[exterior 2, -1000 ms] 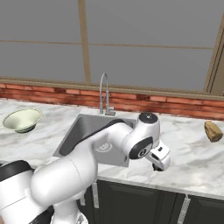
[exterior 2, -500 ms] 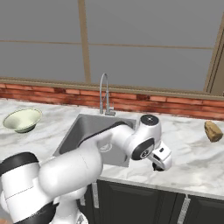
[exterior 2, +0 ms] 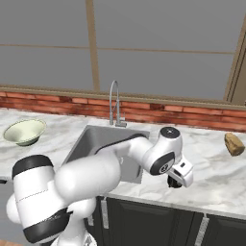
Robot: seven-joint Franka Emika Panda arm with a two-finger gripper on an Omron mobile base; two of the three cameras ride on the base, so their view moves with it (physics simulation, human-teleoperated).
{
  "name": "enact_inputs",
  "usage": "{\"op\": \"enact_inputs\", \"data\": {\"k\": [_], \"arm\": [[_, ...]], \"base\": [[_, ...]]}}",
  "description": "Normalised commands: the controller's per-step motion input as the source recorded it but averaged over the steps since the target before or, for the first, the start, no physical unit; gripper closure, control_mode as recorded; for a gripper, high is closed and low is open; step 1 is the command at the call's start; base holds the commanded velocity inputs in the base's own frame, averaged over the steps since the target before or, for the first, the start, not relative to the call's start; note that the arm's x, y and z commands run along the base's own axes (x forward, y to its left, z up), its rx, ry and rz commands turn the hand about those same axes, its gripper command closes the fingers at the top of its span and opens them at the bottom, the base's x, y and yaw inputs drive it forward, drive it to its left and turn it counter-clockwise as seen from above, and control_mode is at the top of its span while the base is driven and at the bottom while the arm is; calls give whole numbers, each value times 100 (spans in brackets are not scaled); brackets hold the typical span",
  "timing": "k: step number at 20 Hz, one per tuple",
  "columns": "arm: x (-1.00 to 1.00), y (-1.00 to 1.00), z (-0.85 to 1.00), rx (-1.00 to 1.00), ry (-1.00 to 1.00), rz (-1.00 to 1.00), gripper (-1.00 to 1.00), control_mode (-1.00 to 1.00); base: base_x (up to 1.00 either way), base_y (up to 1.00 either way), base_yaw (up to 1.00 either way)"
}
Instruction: Pick the mug and place it in the sink. Pick the bowl and place it in the open cabinet and then close the cabinet.
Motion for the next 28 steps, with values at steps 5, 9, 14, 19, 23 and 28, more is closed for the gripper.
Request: {"op": "enact_inputs", "data": {"k": [5, 9, 14, 19, 23, 28], "arm": [[1, 0, -22, 0, 0, 0, -100, -100], [4, 0, -19, 0, 0, 0, -100, -100], [11, 0, -10, 0, 0, 0, -100, -100], [19, 0, -6, 0, 1, 0, -100, -100], [13, 0, -11, 0, 0, 0, -100, -100], [4, 0, -13, 0, 0, 0, -100, -100]], "base": [[0, 0, 0], [0, 0, 0], [0, 0, 0], [0, 0, 0], [0, 0, 0], [0, 0, 0]]}}
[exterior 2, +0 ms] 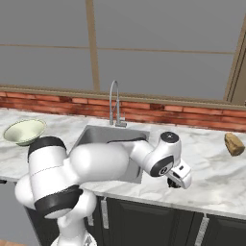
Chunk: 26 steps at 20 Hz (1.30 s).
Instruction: Pick the mug and place it in the sink. Pick the bowl and place it in the open cabinet and then close the cabinet.
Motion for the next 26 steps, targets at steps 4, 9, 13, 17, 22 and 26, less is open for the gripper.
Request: {"op": "enact_inputs", "data": {"k": [4, 9, 13, 17, 22, 26], "arm": [[0, 0, -12, 0, 0, 0, -100, -100], [0, 0, -10, 0, 0, 0, -100, -100], [1, 0, -12, 0, 0, 0, -100, -100], [0, -2, -7, 1, 0, 0, -100, -100], [0, -3, -4, 1, 0, 0, -100, -100], [0, 0, 0, 0, 0, 0, 100, -100]], "base": [[0, 0, 0], [0, 0, 0], [0, 0, 0], [0, 0, 0], [0, 0, 0], [0, 0, 0]]}}
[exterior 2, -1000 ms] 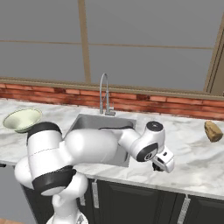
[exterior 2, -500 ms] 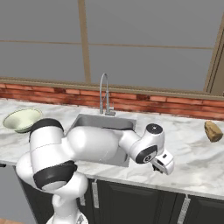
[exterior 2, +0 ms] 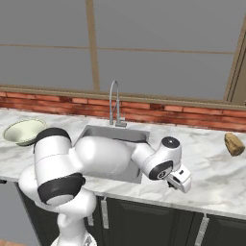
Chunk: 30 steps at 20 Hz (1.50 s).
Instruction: Pick the mug and place it in the sink. Pick the bowl and place it in the open cabinet and then close the cabinet.
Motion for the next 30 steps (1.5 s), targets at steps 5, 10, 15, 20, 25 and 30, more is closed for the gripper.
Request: {"op": "enact_inputs", "data": {"k": [5, 10, 15, 20, 25, 30], "arm": [[0, 0, 0, 0, 0, 0, 100, -100], [0, 0, 0, 0, 4, 0, 100, -100], [0, 0, 0, 0, 3, 2, 100, -100], [0, 2, 6, 0, -3, 8, 100, -100], [0, 24, 42, 0, -1, 11, 100, -100], [1, 54, 32, 0, 1, 13, 100, -100]], "base": [[0, 0, 0], [0, 0, 0], [0, 0, 0], [0, 0, 0], [0, 0, 0], [0, 0, 0]]}}
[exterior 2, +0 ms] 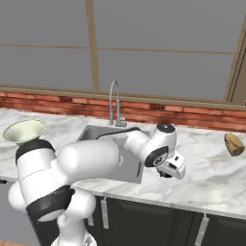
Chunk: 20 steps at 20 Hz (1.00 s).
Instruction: Pick the mug and place it in the sink. Pick the bowl and place it in the open cabinet and then close the cabinet.
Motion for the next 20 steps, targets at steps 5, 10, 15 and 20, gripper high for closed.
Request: {"op": "enact_inputs", "data": {"k": [5, 10, 15, 20], "arm": [[4, 73, 5, -2, 0, 15, 100, -100], [13, 76, 1, -1, 0, 16, 100, -100], [23, 67, 3, 0, 1, 16, 100, -100], [35, 43, 0, 0, 4, 15, 100, -100]], "base": [[0, 0, 0], [0, 0, 0], [0, 0, 0], [0, 0, 0]]}}
